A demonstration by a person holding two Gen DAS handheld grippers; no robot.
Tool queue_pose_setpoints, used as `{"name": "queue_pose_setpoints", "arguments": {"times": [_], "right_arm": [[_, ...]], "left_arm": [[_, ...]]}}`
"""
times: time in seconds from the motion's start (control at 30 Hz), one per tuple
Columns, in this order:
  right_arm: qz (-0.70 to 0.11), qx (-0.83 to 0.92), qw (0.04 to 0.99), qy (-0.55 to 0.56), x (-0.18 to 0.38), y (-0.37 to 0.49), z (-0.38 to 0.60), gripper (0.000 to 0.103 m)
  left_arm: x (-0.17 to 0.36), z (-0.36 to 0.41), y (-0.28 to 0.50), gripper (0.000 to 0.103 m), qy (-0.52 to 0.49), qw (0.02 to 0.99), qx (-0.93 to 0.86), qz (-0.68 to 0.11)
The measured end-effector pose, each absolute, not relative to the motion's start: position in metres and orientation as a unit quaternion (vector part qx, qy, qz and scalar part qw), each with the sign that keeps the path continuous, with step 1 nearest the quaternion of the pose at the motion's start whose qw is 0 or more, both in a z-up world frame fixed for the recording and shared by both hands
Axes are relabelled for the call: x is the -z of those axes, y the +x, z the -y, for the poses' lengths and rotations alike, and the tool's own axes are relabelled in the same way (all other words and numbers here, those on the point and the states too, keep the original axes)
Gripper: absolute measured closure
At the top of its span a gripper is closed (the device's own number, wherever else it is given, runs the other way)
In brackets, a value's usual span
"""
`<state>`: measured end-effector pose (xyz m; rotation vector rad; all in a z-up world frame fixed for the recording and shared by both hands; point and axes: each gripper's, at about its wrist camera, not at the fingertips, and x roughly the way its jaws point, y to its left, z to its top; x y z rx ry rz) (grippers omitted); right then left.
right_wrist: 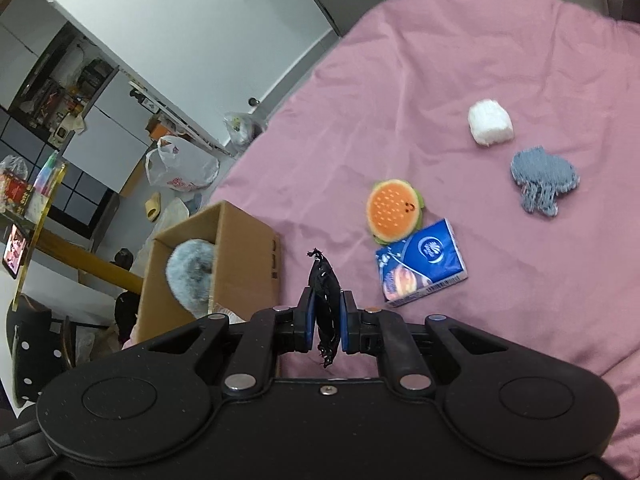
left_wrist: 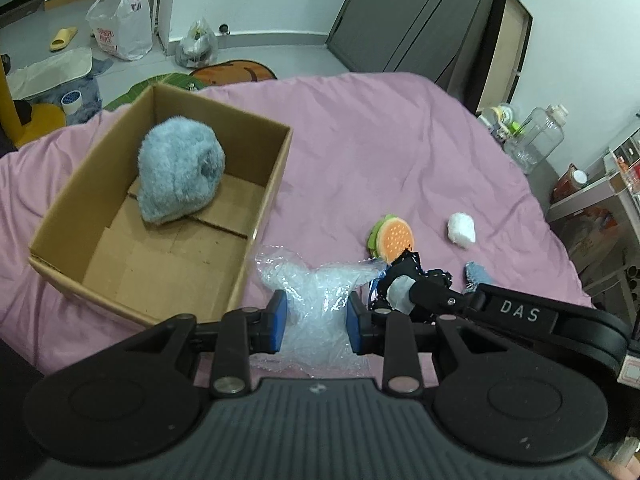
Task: Organize soft objects
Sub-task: 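Carry the plastic bag into the box with the left gripper while the right gripper holds the black lace item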
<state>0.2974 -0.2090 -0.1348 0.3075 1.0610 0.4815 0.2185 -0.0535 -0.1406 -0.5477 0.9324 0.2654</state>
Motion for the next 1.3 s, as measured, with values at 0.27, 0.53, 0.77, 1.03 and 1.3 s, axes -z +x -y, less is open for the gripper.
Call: {"name": "queue_pose_setpoints", "arguments": {"times": [0.27,0.53,0.77,1.03,1.3], "right_arm": [[-0.481,-0.235,0.834,0.132,0.108,0.282,0.189,0.09],[-0.468,-0.245,0.84,0.121,0.09,0.271,0.163,0.09],[-0.462,-0.248,0.844,0.113,0.079,0.264,0.141,0.09],[-0.449,-0.251,0.85,0.114,0.073,0.257,0.12,0.09],[-0.443,-0.254,0.853,0.11,0.072,0.256,0.098,0.09]], "left_arm": [[0.124,0.026,0.207,0.074,-0.264,0.855,-0.136,-0.425],[0.11,-0.006,0.198,0.074,-0.266,0.859,-0.149,-0.412],[0.104,-0.028,0.189,0.074,-0.263,0.862,-0.147,-0.408],[0.104,-0.058,0.188,0.074,-0.262,0.864,-0.127,-0.411],[0.108,-0.076,0.191,0.074,-0.254,0.866,-0.121,-0.414]]}}
